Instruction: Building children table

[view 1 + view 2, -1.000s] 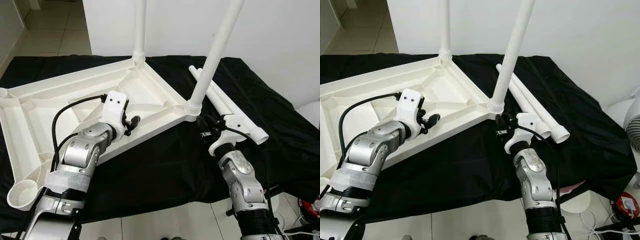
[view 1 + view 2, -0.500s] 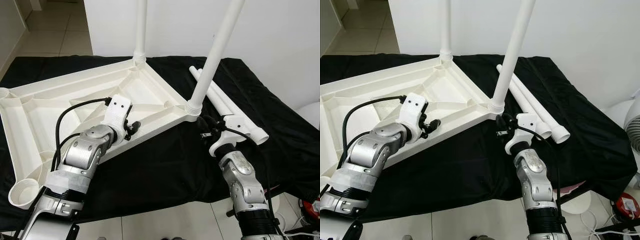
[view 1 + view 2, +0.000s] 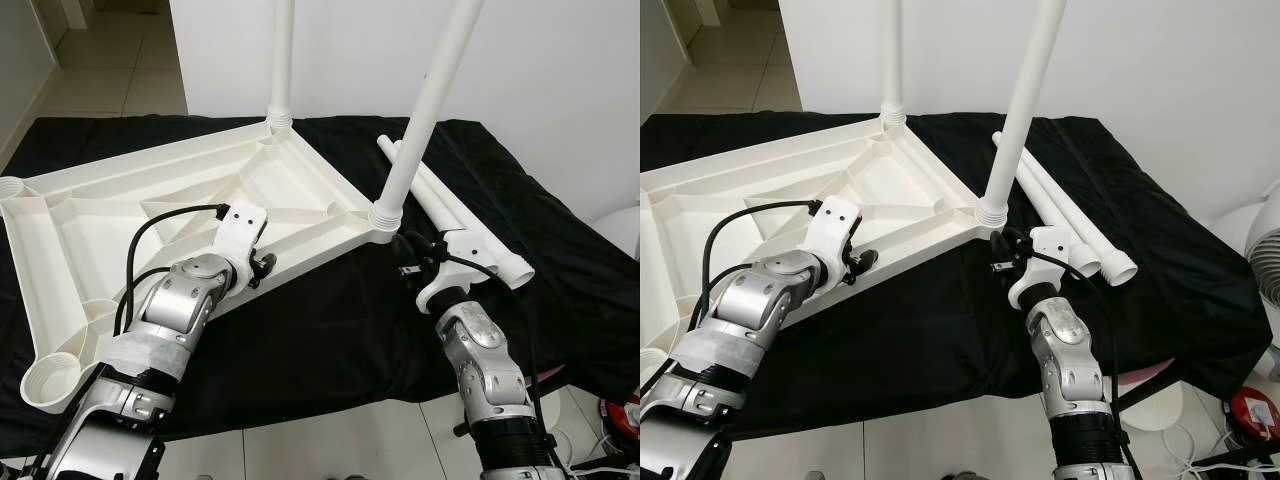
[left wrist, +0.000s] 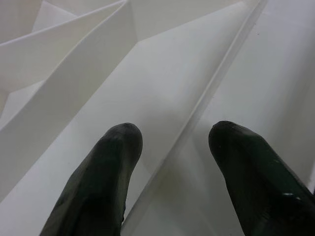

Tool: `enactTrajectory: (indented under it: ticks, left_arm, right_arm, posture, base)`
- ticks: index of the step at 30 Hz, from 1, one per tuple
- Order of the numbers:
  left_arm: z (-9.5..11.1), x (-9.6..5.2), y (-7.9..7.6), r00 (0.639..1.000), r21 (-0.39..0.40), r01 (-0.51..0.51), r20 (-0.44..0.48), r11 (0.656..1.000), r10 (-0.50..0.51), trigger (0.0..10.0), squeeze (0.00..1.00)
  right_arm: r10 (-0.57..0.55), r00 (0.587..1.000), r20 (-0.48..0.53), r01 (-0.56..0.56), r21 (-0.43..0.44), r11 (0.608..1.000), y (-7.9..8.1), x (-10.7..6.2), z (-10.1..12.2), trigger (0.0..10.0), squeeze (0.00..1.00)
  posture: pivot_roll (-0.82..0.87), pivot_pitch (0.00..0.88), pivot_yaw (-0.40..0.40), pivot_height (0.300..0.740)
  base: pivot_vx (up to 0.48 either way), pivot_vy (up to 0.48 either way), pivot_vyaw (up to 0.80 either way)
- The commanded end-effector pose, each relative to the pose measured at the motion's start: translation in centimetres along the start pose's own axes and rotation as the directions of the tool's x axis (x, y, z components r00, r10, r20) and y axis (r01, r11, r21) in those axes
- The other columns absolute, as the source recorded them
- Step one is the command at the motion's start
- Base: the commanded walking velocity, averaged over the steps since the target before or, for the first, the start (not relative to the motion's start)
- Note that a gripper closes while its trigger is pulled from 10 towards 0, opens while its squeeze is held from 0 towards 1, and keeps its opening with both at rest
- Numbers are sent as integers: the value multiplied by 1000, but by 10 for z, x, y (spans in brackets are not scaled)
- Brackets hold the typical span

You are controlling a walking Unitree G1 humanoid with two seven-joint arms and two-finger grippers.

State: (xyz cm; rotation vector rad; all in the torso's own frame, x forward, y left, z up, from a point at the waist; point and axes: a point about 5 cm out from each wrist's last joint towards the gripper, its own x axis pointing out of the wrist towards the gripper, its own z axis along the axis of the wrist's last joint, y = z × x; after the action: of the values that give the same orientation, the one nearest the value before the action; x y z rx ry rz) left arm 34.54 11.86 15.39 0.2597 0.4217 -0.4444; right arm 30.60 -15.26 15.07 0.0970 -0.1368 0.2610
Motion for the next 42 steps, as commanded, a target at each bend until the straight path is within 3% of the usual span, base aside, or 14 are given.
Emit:
enactTrajectory:
  ticks: [1,9,10,11,12,13,14,33,34,35,38,42]
  left_arm:
    - [-5,5,2,996,20,-77,-38,997,78,10000,0]
    - [2,11,7,994,33,-103,-25,994,104,10000,0]
    - [4,12,7,994,39,-103,-18,994,104,6941,0]
    - [5,12,7,994,46,-104,-14,994,105,4667,0]
    - [5,12,7,994,46,-104,-14,994,105,4667,0]
    - [7,11,7,995,52,-102,-5,993,103,1608,0]
    - [8,11,6,995,55,-97,0,994,97,0,0]
    - [10,13,8,994,58,-105,15,993,104,0,0]
    - [11,13,8,994,59,-106,20,993,105,510,0]
    - [15,14,5,994,108,-104,50,989,99,10000,0]
    - [19,15,0,993,166,-91,89,982,77,10000,0]
    - [27,13,-3,987,150,-72,155,986,49,10000,0]
  right_arm:
    - [-4,1000,-3,4,1,1000,0,1,-1,10000,0]
    - [-16,1000,-3,16,-3,1000,-2,1,0,10000,0]
    - [-19,1000,-2,19,-2,1000,-3,1,0,10000,0]
    - [-22,1000,-2,22,-1,1000,-3,0,0,10000,0]
    - [-22,1000,-2,22,-1,1000,-3,0,0,10000,0]
    - [-26,1000,-1,26,1,1000,-3,0,0,10000,0]
    - [-29,1000,0,29,2,1000,-3,0,0,10000,0]
    - [-20,1000,1,20,12,1000,1,5,-1,10000,0]
    - [-19,1000,1,19,12,1000,1,5,0,10000,0]
    - [-18,1000,3,18,12,1000,1,6,0,10000,0]
    - [-16,1000,3,16,11,1000,1,7,0,10000,0]
    - [-14,1000,5,14,12,1000,2,7,0,10000,0]
  posture:
    - [31,26,-62,740]
    - [21,38,-55,740]
    - [19,41,-52,740]
    - [18,41,-51,740]
    - [18,41,-51,740]
    - [18,43,-50,740]
    - [18,45,-47,740]
    - [33,42,-52,740]
    - [34,42,-53,740]
    - [35,40,-53,740]
    - [36,42,-53,740]
    - [37,43,-50,740]
  base:
    - [0,0,0]
    - [0,0,0]
    - [0,0,0]
    - [0,0,0]
    - [0,0,0]
    - [0,0,0]
    - [0,0,0]
    - [0,0,0]
    - [0,0,0]
    - [0,0,0]
    - [0,0,0]
    - [0,0,0]
